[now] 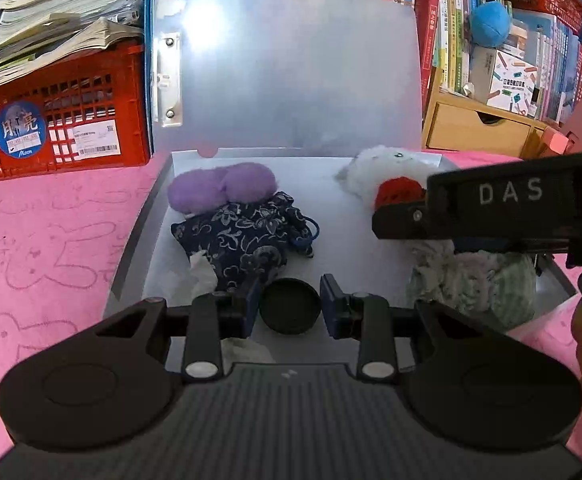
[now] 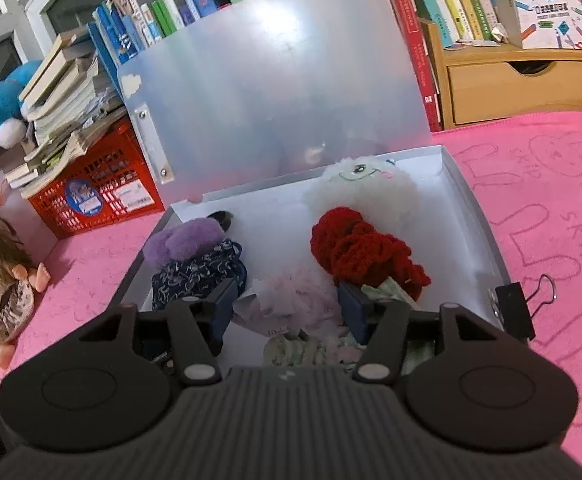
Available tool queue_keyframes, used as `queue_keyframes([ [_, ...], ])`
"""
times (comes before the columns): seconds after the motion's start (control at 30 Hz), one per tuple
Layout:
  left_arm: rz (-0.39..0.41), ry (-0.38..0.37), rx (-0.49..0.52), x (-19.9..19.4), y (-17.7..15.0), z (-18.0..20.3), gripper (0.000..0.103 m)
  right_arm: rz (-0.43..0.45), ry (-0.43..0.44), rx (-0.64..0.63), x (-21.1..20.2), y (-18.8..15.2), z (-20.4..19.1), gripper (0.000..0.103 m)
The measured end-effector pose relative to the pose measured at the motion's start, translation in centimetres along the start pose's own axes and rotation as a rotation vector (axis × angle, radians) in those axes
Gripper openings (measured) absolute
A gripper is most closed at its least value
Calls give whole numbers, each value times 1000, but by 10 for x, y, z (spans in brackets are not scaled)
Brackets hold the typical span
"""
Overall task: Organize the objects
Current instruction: 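Open the right gripper over the box to drop the lace cloth while the left gripper releases the black lid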
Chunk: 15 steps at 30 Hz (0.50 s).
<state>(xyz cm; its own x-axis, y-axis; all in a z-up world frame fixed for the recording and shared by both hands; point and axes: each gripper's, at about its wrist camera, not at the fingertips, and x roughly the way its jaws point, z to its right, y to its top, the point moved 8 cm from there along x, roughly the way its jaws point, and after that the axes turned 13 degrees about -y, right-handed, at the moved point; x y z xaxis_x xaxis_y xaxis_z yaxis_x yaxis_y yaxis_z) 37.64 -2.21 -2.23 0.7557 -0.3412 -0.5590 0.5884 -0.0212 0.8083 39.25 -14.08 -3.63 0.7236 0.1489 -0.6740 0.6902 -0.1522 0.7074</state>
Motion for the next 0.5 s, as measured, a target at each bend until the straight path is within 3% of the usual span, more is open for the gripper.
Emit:
queue_keyframes([
  [0.17, 0, 4, -4, -5, 3, 2, 39, 28, 18, 6, -12, 4, -2, 76],
  [0.5, 20, 13, 30, -27, 12, 13, 54, 64, 10, 15, -36, 8, 3, 78],
])
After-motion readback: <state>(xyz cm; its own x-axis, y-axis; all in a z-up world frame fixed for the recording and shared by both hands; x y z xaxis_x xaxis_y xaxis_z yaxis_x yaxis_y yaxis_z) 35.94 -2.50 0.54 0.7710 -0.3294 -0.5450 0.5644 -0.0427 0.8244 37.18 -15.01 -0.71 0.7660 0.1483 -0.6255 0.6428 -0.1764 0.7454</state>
